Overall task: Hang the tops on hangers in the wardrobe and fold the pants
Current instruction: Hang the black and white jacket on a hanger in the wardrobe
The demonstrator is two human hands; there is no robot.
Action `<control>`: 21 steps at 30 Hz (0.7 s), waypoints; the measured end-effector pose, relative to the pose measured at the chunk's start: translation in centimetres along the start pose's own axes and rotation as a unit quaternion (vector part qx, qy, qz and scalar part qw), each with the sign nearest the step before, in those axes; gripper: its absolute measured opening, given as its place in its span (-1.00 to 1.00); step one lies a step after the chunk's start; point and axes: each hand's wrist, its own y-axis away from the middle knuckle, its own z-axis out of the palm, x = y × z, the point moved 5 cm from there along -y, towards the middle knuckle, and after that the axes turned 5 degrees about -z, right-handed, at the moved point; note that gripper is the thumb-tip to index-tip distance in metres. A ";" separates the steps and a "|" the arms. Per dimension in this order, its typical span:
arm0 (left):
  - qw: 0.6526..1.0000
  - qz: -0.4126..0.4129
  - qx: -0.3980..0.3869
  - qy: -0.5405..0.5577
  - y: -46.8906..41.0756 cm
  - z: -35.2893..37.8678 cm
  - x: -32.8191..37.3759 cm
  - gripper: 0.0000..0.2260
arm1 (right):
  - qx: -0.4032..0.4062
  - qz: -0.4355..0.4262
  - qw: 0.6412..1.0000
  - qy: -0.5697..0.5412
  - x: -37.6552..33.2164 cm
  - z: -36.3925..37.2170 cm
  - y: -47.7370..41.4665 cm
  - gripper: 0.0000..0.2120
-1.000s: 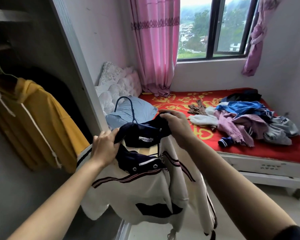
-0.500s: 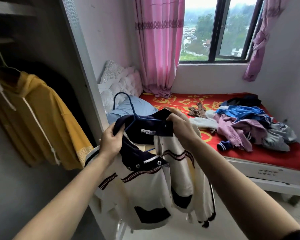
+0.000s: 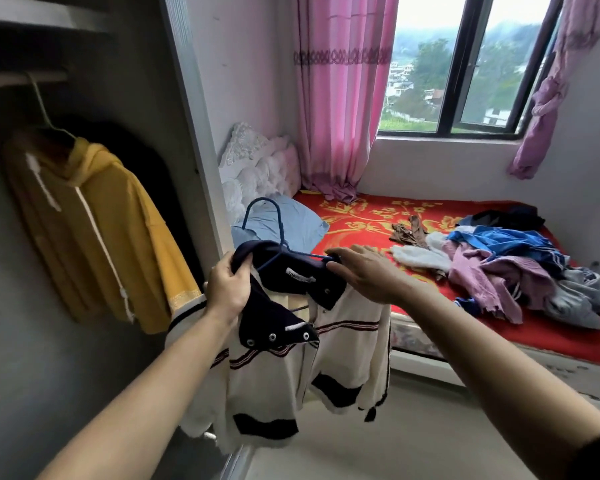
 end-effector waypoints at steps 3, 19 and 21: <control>1.000 0.001 -0.007 0.008 -0.4 -0.8 0.6 -0.90 | 0.107 -0.064 0.992 0.035 -0.7 -0.5 -0.7 -0.64; 0.990 -0.081 0.085 -0.075 -2.8 -5.6 -0.2 -0.88 | 0.043 -0.130 0.990 -0.041 -5.0 3.0 -3.5 -0.89; 0.991 -0.102 0.090 0.005 -2.7 -5.1 -1.0 -0.84 | 0.005 -0.128 0.990 -0.060 -5.9 3.7 -3.7 -0.86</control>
